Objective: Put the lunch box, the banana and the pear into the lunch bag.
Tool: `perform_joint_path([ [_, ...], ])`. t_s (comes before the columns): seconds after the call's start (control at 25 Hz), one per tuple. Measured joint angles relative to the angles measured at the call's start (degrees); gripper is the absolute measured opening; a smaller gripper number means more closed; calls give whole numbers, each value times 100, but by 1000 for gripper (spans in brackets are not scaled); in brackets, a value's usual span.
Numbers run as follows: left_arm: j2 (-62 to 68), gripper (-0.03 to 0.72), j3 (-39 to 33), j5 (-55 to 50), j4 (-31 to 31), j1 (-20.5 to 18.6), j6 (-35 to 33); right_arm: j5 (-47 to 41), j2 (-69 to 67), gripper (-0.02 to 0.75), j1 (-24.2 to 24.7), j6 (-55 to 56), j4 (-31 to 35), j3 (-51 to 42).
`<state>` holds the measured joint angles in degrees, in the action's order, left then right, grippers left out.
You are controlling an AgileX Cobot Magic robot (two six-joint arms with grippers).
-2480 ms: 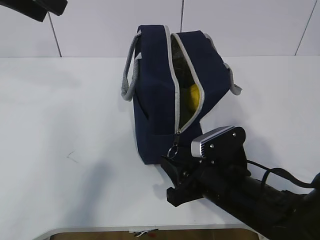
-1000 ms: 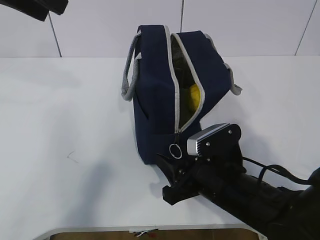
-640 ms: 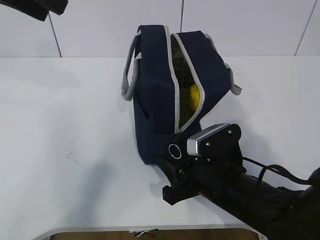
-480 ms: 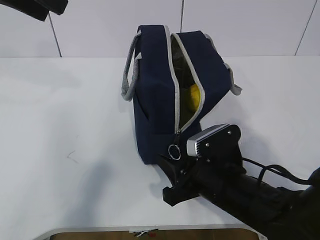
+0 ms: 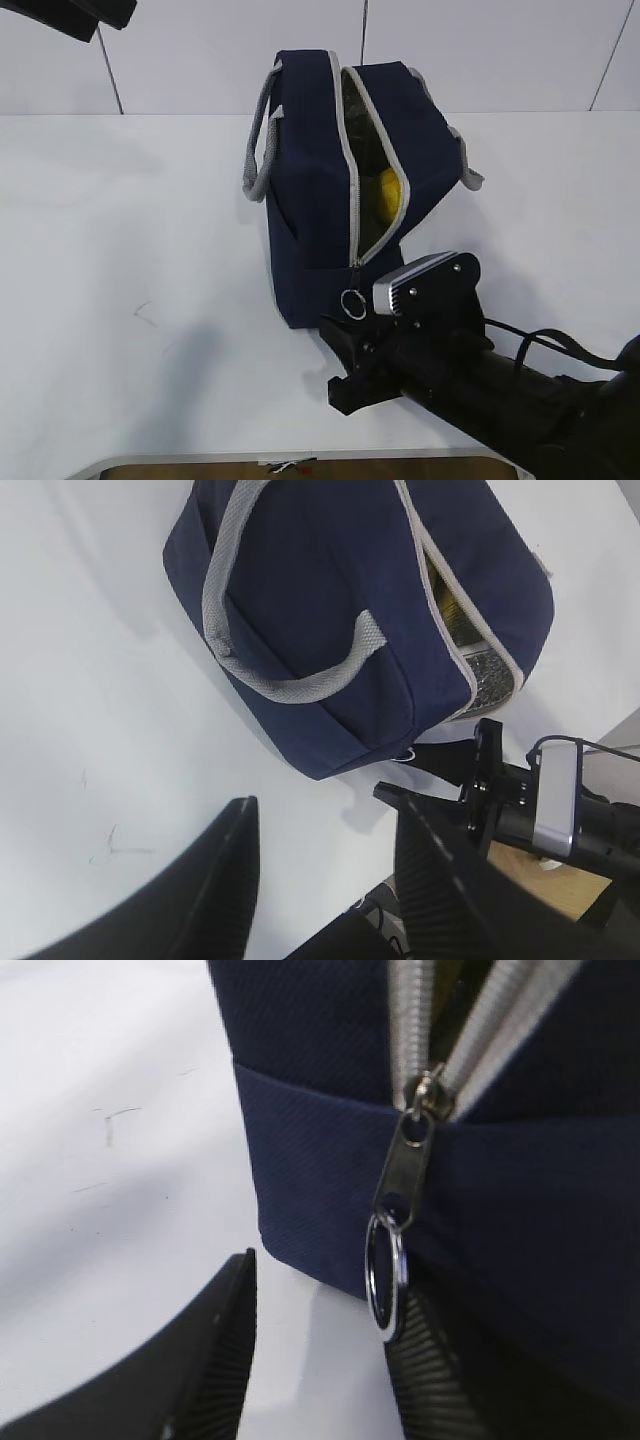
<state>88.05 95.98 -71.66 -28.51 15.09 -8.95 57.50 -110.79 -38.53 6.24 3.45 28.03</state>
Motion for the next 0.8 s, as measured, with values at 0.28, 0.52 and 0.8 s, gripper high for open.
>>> perform_joint_path([
  [0.28, 0, 339, 0, 0, -31, 0, 0, 0, 0, 347, 0, 0, 172, 0],
  [0.52, 0, 339, 0, 0, -31, 0, 0, 0, 0, 328, 0, 0, 172, 0],
  [0.8, 0, 339, 0, 0, -31, 0, 0, 0, 0, 297, 0, 0, 172, 0],
])
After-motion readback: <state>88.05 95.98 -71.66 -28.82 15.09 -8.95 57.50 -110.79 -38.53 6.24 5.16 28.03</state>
